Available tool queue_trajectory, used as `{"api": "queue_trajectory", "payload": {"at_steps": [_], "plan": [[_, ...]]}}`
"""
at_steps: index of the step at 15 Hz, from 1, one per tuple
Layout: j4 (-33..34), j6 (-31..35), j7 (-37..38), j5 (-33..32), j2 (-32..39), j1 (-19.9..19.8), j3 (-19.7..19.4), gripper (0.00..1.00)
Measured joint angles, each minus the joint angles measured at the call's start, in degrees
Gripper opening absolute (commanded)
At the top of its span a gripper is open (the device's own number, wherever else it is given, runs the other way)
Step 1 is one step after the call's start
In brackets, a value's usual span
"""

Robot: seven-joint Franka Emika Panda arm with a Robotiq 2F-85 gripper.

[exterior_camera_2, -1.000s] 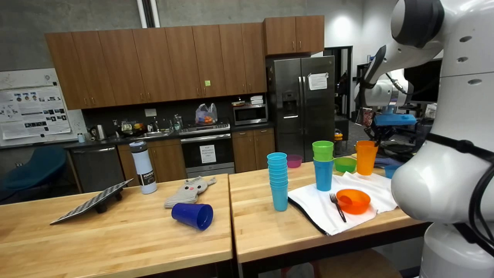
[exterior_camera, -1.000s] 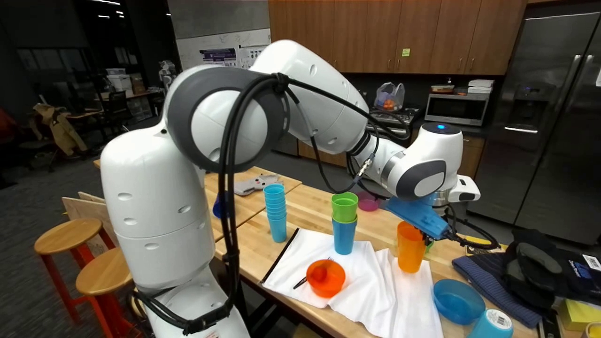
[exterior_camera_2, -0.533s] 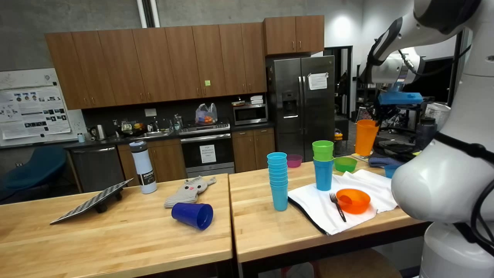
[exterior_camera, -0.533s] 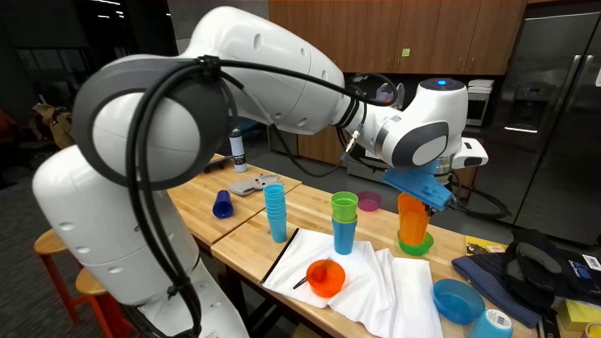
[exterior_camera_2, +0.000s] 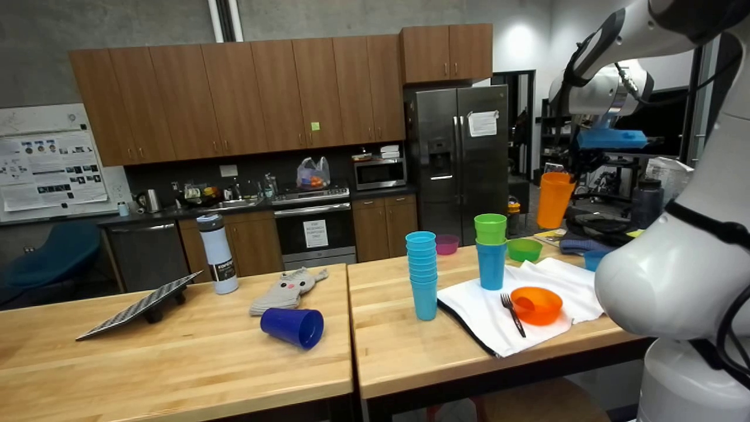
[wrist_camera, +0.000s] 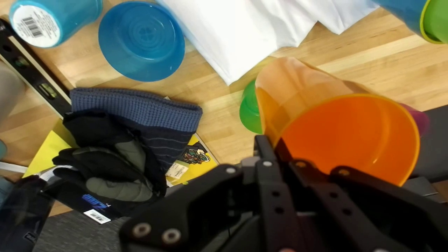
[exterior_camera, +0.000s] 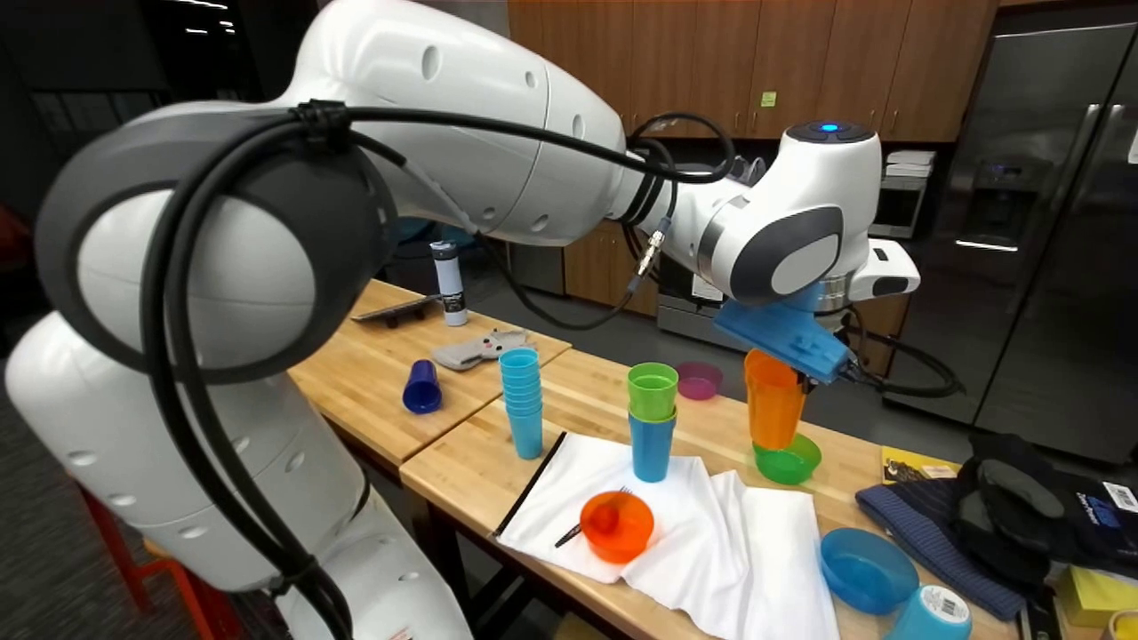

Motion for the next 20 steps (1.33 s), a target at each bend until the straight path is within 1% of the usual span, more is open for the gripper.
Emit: {"api": "queue_trajectory", "payload": {"at_steps": [12,13,15,18,20], "plan": [[-0.03,0.00,0.00,0.00,0.00,0.02,0.01,0.04],[-0.03,0.00,0.00,0.00,0.00,0.02,0.01,0.01],[-0.04,0.00,0.00,-0.04,0.02,0.02,-0.01,0.01],[0.63,0.00,-0.89,0.54,0.60,0.03,-0.88,0.01],[2.72,-0.90,-3.88,2.28,1.39,0.04,-2.45,0.01]]}}
